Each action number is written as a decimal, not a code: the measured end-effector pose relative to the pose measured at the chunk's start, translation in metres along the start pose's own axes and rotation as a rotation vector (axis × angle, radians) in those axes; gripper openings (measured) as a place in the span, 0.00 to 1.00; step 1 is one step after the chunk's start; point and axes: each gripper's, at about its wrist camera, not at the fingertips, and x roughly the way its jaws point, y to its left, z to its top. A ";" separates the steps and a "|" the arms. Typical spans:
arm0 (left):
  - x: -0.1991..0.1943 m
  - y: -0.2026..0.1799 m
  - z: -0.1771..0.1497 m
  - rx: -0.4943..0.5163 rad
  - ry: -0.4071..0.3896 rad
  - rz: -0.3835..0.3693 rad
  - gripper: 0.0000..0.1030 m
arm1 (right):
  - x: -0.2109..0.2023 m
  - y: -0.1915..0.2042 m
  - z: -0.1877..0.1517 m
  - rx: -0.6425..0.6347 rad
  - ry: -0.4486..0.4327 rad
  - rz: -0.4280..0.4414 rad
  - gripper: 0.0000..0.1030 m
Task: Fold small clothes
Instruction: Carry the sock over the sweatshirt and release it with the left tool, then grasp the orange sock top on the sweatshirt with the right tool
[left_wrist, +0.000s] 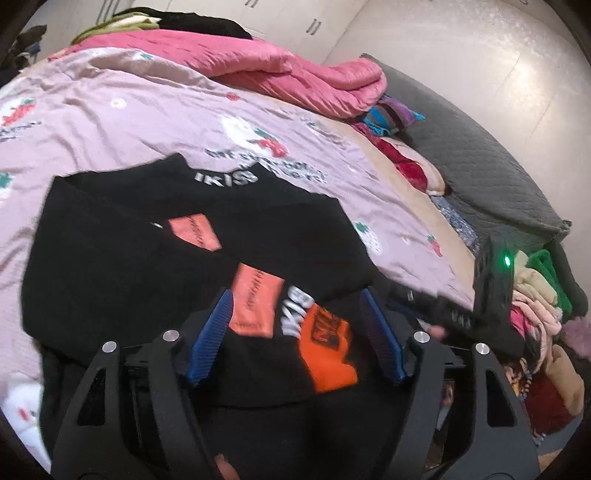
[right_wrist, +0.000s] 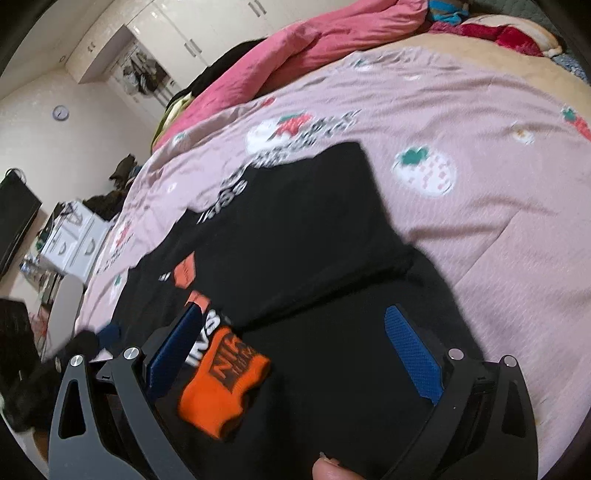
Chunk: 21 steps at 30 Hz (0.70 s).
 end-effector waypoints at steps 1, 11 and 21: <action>-0.001 0.003 0.002 -0.005 -0.002 0.013 0.67 | 0.002 0.003 -0.003 -0.008 0.010 0.009 0.96; -0.014 0.045 0.041 -0.032 -0.090 0.235 0.79 | 0.021 0.044 -0.035 -0.118 0.100 0.064 0.49; -0.027 0.102 0.057 -0.153 -0.136 0.338 0.81 | 0.006 0.103 -0.019 -0.376 -0.013 0.087 0.13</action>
